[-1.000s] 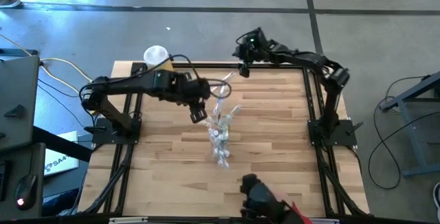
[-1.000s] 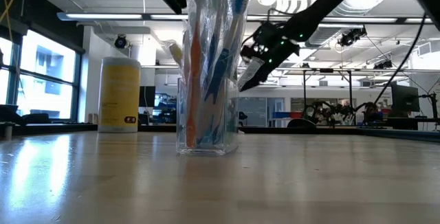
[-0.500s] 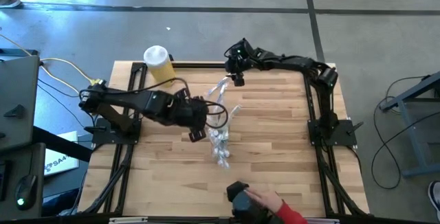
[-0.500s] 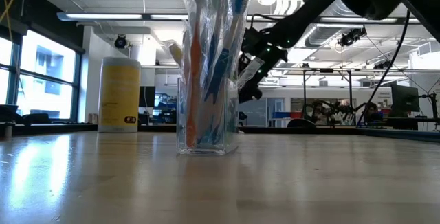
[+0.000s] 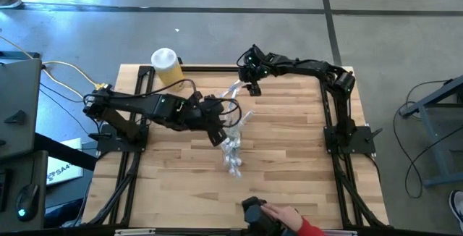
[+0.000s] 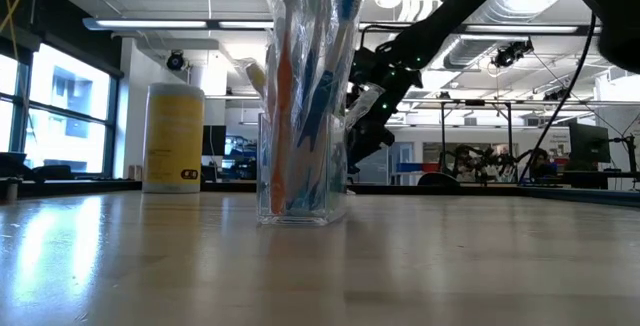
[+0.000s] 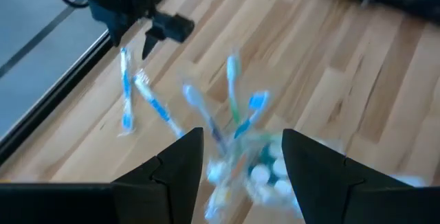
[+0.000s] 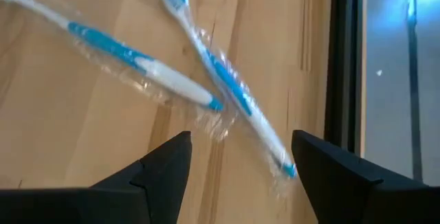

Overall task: Pick & Place toothbrushing station
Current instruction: Put the blue toothbrush into the transparent organizer

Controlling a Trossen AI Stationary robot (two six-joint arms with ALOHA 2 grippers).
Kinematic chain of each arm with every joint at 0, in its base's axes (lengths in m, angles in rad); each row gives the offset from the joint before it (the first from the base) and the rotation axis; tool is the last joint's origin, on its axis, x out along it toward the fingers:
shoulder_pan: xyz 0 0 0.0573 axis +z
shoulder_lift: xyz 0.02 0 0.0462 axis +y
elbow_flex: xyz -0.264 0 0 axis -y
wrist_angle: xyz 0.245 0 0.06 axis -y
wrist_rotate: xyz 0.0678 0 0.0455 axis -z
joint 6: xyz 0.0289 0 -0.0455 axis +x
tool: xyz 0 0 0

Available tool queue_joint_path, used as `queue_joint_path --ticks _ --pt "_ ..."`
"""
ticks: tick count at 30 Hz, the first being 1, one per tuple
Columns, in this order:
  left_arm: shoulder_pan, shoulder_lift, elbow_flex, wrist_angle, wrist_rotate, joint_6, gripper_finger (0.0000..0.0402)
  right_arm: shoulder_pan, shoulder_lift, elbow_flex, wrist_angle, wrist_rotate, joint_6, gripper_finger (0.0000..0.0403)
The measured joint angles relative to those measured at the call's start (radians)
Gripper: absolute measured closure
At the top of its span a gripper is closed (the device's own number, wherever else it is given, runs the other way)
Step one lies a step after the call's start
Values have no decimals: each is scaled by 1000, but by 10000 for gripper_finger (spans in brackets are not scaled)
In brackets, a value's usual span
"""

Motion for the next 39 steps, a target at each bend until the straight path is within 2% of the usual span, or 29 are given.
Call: queue_joint_path --ticks 7,12,14,22,27,29,35,39 --pt "15 0 0 101 24 9 211 -1 31 0 -32 11 -52 159" --pt "15 0 0 139 23 10 211 1 112 1 64 124 -110 159" --pt "15 0 0 147 23 11 211 1 118 32 40 152 -123 159" --pt "13 1 0 155 30 8 211 -8 135 47 71 53 -112 157" --pt "13 1 0 154 43 7 211 5 133 48 66 98 -129 156" --pt "13 1 0 154 49 7 211 11 133 55 3 125 -147 156" --pt "13 2 0 154 58 0 211 12 145 83 -122 128 -170 170" --pt "13 2 0 156 74 -15 211 12 154 94 -141 132 -179 173"
